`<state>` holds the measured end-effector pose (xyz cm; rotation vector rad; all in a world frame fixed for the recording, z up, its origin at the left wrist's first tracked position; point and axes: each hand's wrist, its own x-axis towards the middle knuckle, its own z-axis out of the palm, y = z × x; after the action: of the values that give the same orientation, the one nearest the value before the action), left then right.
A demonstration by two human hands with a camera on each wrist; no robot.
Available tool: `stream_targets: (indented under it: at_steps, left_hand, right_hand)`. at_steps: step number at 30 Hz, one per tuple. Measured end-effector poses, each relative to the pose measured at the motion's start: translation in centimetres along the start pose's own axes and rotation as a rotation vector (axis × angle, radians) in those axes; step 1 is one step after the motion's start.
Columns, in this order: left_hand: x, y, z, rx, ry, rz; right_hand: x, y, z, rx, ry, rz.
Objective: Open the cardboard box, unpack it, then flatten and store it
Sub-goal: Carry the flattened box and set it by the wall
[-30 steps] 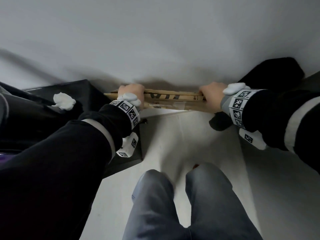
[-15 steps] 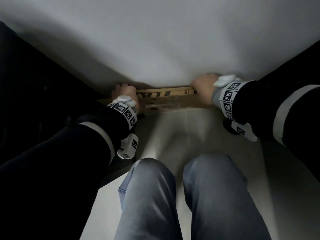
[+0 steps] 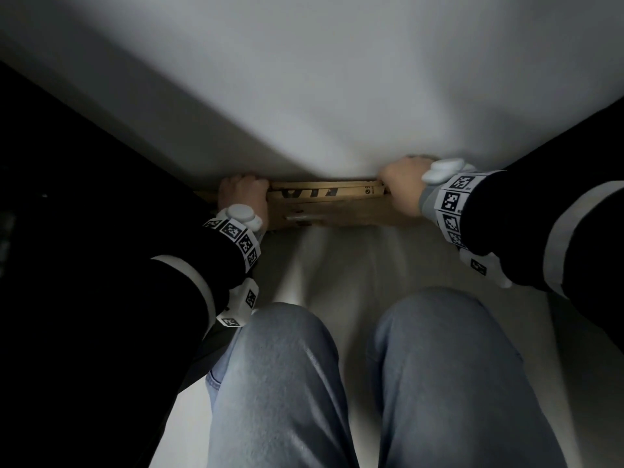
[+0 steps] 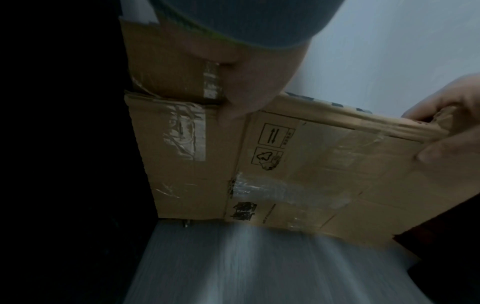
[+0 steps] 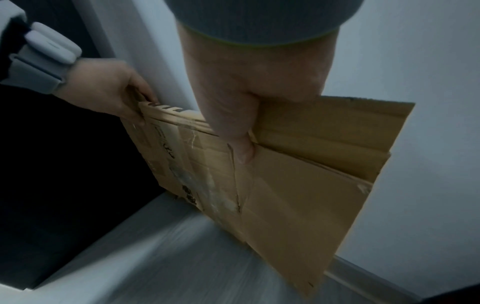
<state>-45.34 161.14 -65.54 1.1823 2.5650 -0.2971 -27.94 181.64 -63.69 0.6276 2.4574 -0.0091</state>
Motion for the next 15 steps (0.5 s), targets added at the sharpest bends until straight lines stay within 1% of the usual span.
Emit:
stream_targets:
  at_steps: [4,8,12,15]
  left_hand:
    - [0.7,0.2,1.7,-0.005,-0.008,0.029]
    - [1.5,0.1,2.0,-0.001,0.042,0.049]
    - [1.4,0.2,2.6,0.002,0.072,0.033]
    - [1.4,-0.3,2.6,-0.012,0.075,0.070]
  right_hand:
    - [1.2,0.1,1.6,-0.029,-0.020,0.009]
    - [2.7,0.5,1.6,-0.014,0.010,0.011]
    - [2.2,0.9,1.6,-0.008,0.091,0.049]
    - [1.3,1.2,2.2,0.001,0.137,0.029]
